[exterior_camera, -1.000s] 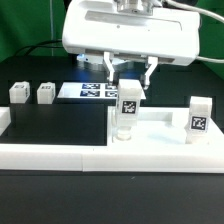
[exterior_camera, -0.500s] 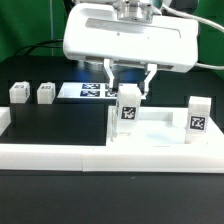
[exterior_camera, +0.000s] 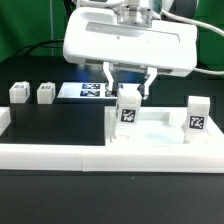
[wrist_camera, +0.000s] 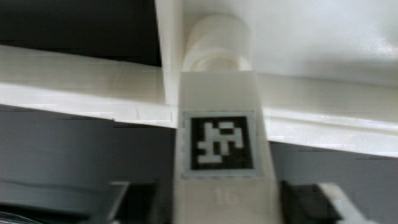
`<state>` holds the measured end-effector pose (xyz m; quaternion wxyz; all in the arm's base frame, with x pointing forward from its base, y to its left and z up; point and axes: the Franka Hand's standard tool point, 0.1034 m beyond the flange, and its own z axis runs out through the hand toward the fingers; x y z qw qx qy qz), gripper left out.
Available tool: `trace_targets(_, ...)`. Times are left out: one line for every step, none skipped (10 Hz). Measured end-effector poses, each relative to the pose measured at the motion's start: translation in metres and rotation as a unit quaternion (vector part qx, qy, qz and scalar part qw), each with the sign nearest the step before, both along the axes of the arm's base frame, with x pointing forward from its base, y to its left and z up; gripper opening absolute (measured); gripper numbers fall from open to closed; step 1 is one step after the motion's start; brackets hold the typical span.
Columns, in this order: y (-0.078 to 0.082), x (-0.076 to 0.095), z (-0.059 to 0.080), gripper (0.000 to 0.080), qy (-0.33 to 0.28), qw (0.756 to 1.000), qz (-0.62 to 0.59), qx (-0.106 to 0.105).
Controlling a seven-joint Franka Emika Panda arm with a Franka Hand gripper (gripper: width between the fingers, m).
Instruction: Assemble square table
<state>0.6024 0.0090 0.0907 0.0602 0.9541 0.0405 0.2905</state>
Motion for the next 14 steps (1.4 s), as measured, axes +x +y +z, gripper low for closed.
trace_targets(0.0000,0.0000,-0.0001,0.0494,0.000,1.000,0.002,-0.001)
trace_targets(0.0000,-0.0001,-0.0001,0.0494,0.000,1.000,0.003,-0.002)
trace_targets(0.0000,-0.0001,-0.0002,0.0616,0.001,1.000,0.004,-0.003)
trace_targets(0.0000,-0.0002,-0.0002,0.0639,0.001,1.000,0.005,-0.003)
trace_targets(0.0000,-0.0002,-0.0002,0.0648,0.001,1.000,0.006,-0.004)
trace_targets(-0.0001,-0.0002,-0.0003,0.0648,0.001,1.000,0.007,-0.005)
trace_targets(-0.0001,-0.0002,-0.0003,0.0649,0.001,1.000,0.009,-0.006)
trace_targets(-0.0001,-0.0002,-0.0003,0.0649,0.002,1.000,0.011,-0.007)
trace_targets(-0.0001,-0.0002,-0.0003,0.0649,0.002,1.000,0.011,-0.008)
trace_targets(-0.0001,-0.0003,-0.0003,0.0649,0.002,1.000,0.012,-0.008)
trace_targets(-0.0001,-0.0003,-0.0003,0.0649,0.002,1.000,0.013,-0.009)
trace_targets(-0.0012,-0.0012,-0.0020,0.0649,0.011,1.000,0.012,-0.009)
trace_targets(-0.0050,0.0011,-0.0005,0.0649,0.046,0.999,0.007,-0.006)
trace_targets(-0.0069,0.0086,0.0071,0.0649,0.043,0.999,0.007,-0.005)
